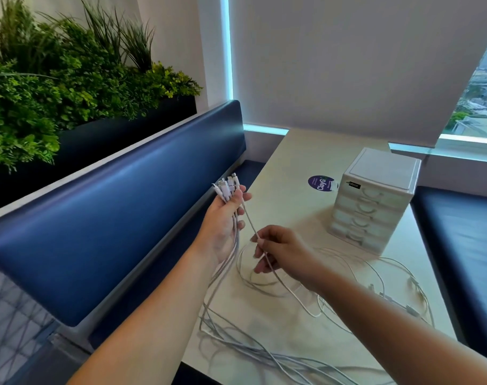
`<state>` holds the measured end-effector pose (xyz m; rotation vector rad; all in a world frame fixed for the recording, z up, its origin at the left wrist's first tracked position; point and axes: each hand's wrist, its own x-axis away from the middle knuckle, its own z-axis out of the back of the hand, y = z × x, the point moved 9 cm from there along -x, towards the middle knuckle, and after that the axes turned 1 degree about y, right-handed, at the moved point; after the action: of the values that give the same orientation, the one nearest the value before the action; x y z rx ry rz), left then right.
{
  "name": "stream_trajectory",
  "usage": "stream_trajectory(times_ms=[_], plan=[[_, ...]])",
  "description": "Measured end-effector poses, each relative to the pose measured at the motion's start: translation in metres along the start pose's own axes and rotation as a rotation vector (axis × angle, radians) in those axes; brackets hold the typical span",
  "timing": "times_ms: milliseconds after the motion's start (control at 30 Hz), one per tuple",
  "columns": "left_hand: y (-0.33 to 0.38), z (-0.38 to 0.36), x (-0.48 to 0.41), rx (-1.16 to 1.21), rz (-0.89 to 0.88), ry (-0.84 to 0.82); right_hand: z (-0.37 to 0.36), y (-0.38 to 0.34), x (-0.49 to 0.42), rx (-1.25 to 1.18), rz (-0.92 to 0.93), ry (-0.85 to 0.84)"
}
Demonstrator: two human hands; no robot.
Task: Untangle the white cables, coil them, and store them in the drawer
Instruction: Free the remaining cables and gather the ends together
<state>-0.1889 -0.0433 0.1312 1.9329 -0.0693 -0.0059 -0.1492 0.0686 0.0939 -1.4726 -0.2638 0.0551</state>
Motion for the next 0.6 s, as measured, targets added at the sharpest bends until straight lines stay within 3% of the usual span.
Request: stream_trajectory(times_ms=[233, 600], plan=[[-0.001, -0.009, 0.004, 0.193, 0.034, -0.065, -0.01, 0.009, 0.001, 0.11, -0.067, -0.073], [0.002, -0.007, -0.002, 0.061, -0.004, -0.086, -0.008, 0.012, -0.006, 0.194, -0.038, -0.023]])
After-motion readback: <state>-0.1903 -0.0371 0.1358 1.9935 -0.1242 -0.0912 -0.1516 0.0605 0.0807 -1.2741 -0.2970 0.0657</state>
